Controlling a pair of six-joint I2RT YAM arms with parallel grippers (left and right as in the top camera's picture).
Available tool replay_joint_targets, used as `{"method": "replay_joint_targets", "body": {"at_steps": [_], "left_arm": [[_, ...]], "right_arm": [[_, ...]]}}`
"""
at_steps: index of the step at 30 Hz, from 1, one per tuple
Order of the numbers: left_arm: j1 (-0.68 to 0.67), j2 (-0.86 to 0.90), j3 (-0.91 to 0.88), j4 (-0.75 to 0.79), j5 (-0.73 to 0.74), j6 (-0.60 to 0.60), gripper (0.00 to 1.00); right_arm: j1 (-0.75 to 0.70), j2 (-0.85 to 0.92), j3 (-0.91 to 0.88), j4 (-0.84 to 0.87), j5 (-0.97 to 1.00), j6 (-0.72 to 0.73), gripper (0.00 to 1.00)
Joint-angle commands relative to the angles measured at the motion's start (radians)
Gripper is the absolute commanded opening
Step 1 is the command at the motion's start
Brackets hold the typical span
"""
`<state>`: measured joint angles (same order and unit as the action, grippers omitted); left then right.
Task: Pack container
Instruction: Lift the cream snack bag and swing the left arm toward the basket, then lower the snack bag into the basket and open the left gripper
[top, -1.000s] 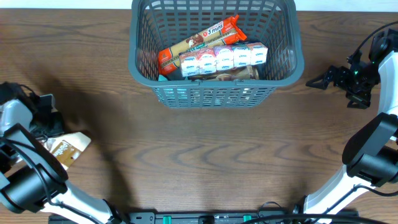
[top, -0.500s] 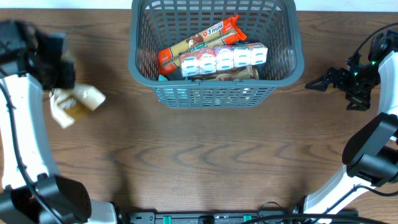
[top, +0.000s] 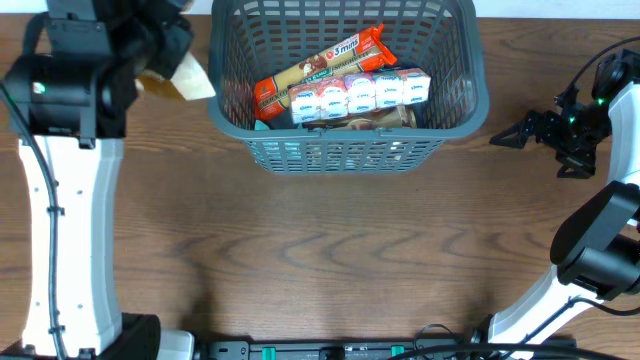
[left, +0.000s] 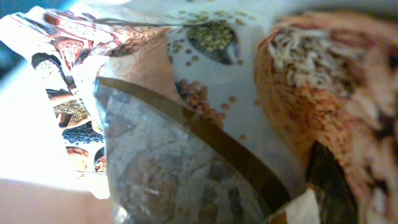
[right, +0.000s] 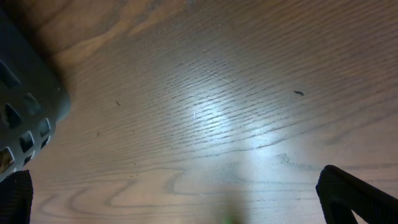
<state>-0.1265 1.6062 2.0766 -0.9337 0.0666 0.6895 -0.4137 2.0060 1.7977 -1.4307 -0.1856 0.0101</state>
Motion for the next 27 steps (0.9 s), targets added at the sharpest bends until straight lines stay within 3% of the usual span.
{"method": "replay_joint_targets", "body": {"at_steps": [1, 6, 10, 20, 27], "left_arm": [[-0.095, 0.003, 0.017, 0.053, -0.003, 0.245, 0.06], [-0.224, 0.061, 0.016, 0.252, -0.003, 0.426, 0.06], [-0.28, 0.139, 0.016, 0.34, -0.003, 0.47, 0.06], [-0.311, 0.388, 0.016, 0.24, -0.003, 0.465, 0.06], [-0.3, 0.505, 0.014, 0.176, -0.007, 0.396, 0.06]], "right_arm": [[0.01, 0.005, 0.001, 0.002, 0.002, -0.019, 0.99], [0.01, 0.005, 0.001, 0.002, 0.002, -0.019, 0.99], [0.01, 0.005, 0.001, 0.0, 0.001, -0.019, 0.99], [0.01, 0.005, 0.001, -0.002, 0.001, -0.019, 0.99], [0.01, 0.005, 0.001, -0.001, 0.002, -0.018, 0.99]]}}
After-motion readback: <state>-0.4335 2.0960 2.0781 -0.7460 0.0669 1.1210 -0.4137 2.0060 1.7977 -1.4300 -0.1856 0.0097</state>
